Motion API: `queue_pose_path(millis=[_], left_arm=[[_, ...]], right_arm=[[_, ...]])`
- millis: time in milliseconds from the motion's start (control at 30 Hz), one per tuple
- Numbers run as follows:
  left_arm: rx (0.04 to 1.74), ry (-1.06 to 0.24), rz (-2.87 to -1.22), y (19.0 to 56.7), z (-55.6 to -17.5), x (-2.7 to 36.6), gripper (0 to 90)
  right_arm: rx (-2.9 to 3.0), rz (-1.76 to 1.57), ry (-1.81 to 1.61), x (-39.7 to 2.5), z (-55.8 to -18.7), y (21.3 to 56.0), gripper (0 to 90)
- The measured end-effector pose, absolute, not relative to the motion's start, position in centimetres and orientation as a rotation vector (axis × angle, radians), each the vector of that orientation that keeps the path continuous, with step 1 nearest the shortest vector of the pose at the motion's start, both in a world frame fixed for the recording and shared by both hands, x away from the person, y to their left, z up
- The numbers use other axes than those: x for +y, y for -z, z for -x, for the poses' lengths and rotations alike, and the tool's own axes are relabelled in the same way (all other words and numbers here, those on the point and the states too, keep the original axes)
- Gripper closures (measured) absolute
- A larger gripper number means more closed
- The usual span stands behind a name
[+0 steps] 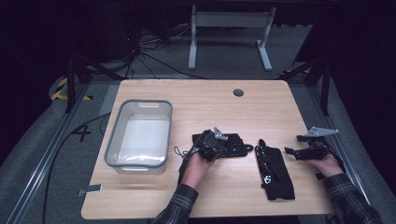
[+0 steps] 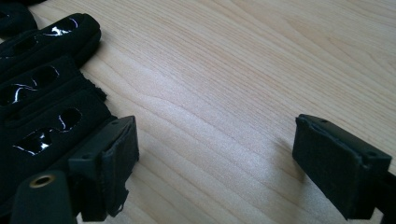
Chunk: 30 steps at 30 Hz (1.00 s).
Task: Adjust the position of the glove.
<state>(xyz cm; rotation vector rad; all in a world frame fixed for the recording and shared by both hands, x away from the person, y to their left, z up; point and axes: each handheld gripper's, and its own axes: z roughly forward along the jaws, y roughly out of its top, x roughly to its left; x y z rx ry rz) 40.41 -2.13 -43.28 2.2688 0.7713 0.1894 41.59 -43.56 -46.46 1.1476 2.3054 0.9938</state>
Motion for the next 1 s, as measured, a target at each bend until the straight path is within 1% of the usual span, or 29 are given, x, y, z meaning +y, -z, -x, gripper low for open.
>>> queue_pose_path(millis=[233, 533, 800, 1000], left_arm=[[0.861, -0.23, -2.274, 43.7, -40.6, 0.0, 89.7], [0.891, -0.184, -2.33, 45.0, -41.2, 0.0, 89.7], [0.847, -0.161, -2.355, 45.0, -39.9, -0.6, 89.7], [0.801, -0.094, -2.356, 45.1, -38.2, -0.9, 89.8]], right_arm=[[2.305, -1.148, -0.994, -43.6, -41.6, 46.5, 15.1], [2.305, -1.147, -0.994, -43.6, -41.6, 46.5, 15.1], [2.305, -1.148, -0.994, -43.6, -41.6, 46.5, 15.1], [2.305, -1.148, -0.994, -43.6, -41.6, 46.5, 15.1]])
